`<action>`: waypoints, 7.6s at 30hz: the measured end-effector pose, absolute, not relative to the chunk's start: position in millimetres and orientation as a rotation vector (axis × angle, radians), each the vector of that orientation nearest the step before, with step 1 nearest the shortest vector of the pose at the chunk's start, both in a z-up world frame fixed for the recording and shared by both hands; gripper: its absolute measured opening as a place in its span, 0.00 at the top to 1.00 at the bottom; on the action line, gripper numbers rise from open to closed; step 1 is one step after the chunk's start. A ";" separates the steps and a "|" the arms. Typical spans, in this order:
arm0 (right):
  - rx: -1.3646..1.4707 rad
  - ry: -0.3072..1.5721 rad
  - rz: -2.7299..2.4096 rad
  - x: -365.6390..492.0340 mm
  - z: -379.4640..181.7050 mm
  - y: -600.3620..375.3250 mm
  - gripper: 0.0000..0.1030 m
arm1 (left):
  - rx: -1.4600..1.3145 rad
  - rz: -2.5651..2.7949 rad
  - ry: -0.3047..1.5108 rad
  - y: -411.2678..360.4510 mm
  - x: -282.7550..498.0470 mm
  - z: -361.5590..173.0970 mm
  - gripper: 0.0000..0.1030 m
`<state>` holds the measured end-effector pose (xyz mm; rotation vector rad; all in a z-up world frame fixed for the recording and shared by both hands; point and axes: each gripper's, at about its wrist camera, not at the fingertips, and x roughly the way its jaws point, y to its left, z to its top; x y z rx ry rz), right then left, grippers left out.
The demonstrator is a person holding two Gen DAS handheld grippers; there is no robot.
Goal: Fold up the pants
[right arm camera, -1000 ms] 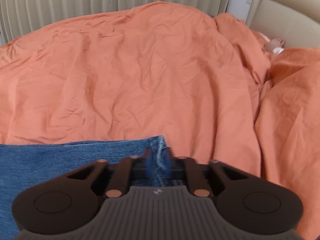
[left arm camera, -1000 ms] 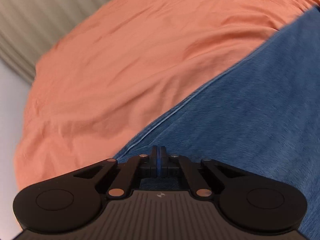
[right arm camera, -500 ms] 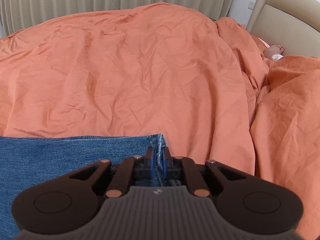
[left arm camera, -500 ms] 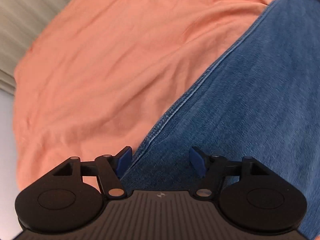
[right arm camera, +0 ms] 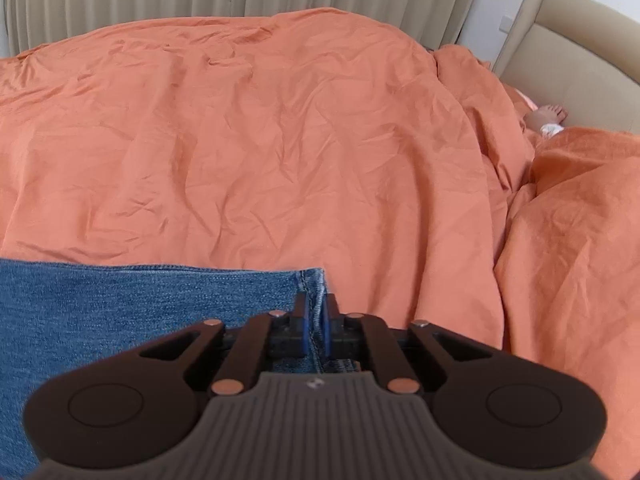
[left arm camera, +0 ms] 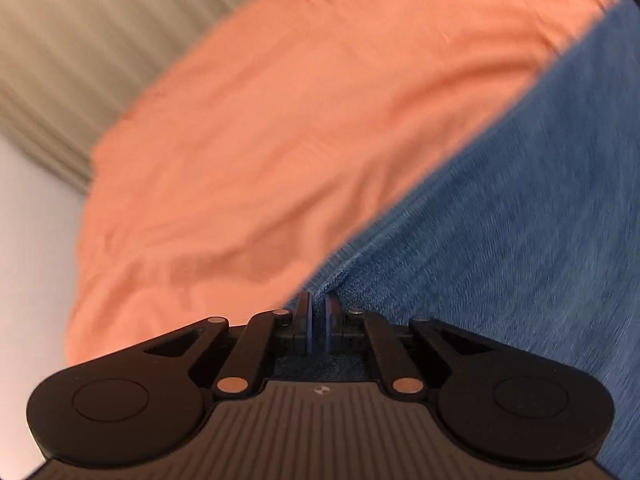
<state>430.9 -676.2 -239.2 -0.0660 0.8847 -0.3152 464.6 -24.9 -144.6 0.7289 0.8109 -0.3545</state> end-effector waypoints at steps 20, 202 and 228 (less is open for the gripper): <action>-0.038 0.883 -0.387 435.7 -242.5 -673.2 0.59 | 0.600 -0.179 0.814 -32.9 486.3 -144.5 0.42; -0.795 0.724 0.127 263.7 -255.4 -330.6 0.81 | 0.233 -0.402 1.041 -86.8 350.8 -176.0 0.75; -0.624 0.947 0.191 248.0 -237.5 -387.4 1.00 | 0.398 -0.430 1.065 -55.0 324.4 -157.5 0.70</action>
